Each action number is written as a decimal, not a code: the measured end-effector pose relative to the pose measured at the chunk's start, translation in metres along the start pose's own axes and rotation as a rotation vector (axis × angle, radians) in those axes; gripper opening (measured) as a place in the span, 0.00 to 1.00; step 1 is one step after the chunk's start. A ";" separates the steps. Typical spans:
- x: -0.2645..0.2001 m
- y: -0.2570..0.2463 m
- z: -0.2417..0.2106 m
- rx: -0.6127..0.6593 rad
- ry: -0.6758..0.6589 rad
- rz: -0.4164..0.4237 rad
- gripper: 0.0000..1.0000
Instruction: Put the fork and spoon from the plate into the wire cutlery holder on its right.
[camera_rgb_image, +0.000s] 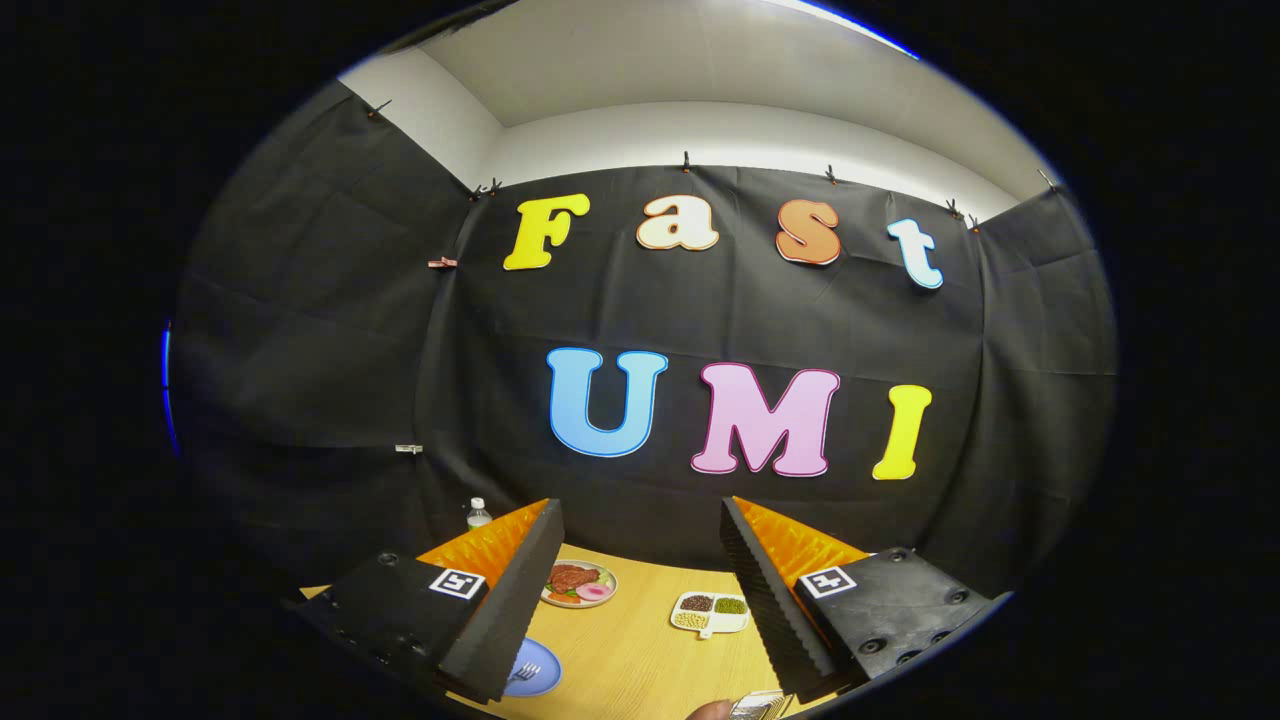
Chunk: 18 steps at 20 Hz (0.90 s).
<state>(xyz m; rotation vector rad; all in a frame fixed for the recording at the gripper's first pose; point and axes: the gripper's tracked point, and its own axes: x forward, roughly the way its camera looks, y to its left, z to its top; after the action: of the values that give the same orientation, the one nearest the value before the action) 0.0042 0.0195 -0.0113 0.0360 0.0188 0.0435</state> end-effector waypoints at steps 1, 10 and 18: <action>0.000 0.003 -0.002 0.001 0.004 0.003 0.98; -0.002 0.077 -0.109 0.127 0.424 0.196 0.98; -0.026 0.165 -0.293 0.151 0.957 0.337 0.95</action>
<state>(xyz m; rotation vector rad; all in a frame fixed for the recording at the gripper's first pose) -0.0343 0.1932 -0.2976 0.1662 0.9743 0.3937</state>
